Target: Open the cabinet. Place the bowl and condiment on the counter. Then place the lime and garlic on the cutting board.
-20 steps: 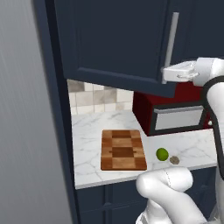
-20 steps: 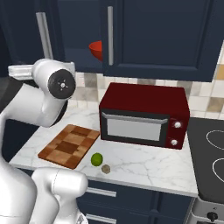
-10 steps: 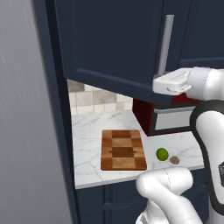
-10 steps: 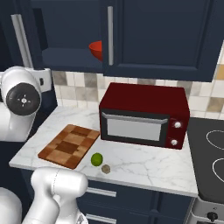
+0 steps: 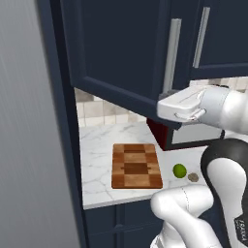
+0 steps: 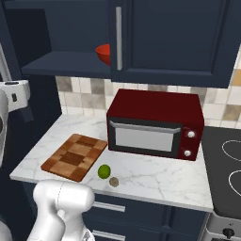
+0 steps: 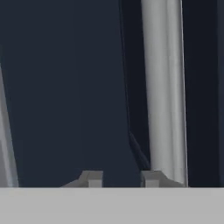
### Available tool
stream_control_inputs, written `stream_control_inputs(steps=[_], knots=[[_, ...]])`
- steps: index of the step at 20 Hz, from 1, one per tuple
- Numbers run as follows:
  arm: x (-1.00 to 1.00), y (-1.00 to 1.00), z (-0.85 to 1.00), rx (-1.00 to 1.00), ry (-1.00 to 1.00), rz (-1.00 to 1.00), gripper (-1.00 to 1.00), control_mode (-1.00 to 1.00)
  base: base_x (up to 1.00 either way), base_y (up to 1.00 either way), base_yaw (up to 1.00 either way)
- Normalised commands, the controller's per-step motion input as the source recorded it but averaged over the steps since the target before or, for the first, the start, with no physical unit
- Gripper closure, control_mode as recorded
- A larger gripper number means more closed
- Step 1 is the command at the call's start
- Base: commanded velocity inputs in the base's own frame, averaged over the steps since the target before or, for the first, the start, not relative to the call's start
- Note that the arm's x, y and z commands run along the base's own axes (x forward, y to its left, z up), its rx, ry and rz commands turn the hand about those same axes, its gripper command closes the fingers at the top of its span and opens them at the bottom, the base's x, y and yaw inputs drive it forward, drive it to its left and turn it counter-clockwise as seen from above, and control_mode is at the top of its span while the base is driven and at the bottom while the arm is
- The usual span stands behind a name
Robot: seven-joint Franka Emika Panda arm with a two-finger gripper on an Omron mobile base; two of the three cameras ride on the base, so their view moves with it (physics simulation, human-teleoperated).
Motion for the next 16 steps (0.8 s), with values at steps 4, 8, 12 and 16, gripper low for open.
stream_control_inputs(steps=[4,8,12,16], knots=[[-0.96,-0.59,0.05,0.0,0.0,0.0,-1.0,-1.0,0.0,0.0,0.0],[-1.0,-0.91,0.1,0.0,0.0,0.0,-1.0,-1.0,0.0,0.0,0.0],[-0.68,-0.62,0.37,0.05,0.01,0.0,-1.0,-1.0,0.0,0.0,0.0],[-0.06,-0.22,0.4,0.15,0.1,0.06,-1.0,-1.0,0.0,0.0,0.0]])
